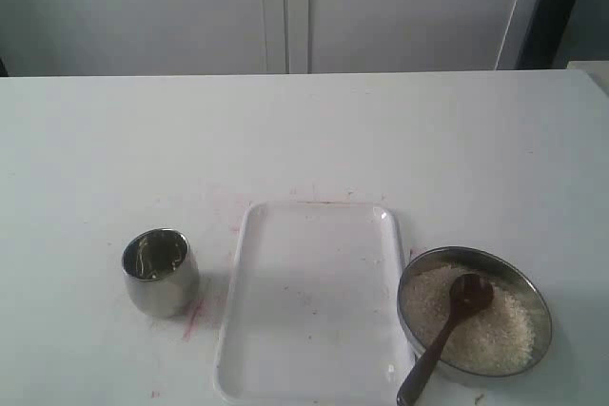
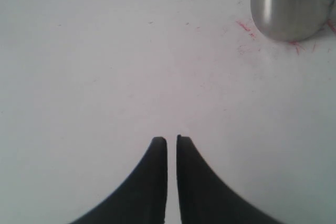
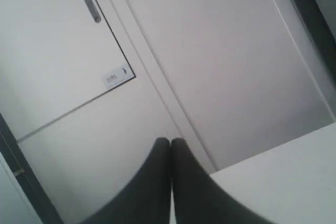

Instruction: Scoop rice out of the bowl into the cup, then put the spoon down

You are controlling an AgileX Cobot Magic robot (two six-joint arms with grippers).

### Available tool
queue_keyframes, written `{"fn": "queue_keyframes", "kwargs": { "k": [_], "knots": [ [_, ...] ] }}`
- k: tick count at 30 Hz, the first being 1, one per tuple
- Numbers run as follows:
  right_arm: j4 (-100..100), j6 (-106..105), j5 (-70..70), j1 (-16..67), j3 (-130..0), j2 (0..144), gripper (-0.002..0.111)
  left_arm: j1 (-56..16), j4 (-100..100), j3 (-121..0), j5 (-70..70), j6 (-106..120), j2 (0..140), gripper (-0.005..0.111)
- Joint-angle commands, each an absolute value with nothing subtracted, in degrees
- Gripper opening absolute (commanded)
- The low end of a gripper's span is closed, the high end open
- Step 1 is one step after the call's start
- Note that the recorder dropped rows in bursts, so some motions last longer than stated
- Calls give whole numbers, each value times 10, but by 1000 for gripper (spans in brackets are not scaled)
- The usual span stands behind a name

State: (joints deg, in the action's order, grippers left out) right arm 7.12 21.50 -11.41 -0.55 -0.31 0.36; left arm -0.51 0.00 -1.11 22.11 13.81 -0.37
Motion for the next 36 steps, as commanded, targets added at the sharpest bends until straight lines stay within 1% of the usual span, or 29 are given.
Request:
{"fn": "queue_keyframes", "kwargs": {
  "k": [1,6,12,16,20,22,25,27,28,31,34,36],
  "knots": [
    [79,334,-110,-8,0,0,0,-7,-3,-6,249,135,0,14],
    [74,320,-27,-5,-45,0,0,-7,-3,-6,249,135,0,14],
    [74,180,118,-5,-148,0,0,-7,-3,-6,249,135,0,14],
    [75,117,258,-5,-260,0,0,-7,-3,-6,249,135,0,14],
    [78,98,315,-4,-347,0,0,-7,-3,-6,249,135,0,14],
    [79,56,352,0,-411,4,0,-7,-3,-6,249,135,0,14],
    [79,15,402,23,-472,39,0,-7,-3,-6,249,135,0,14],
    [77,11,467,42,-509,78,0,-7,-3,-6,249,135,0,14],
    [78,10,521,54,-527,108,0,-7,-3,-6,249,135,0,14],
    [86,-19,635,72,-555,172,0,-7,-3,-6,249,135,0,14],
    [117,-58,700,91,-562,221,0,-7,-3,-6,249,135,0,14],
    [149,-86,700,104,-563,248,0,-7,-3,-6,249,135,0,14]
  ]
}}
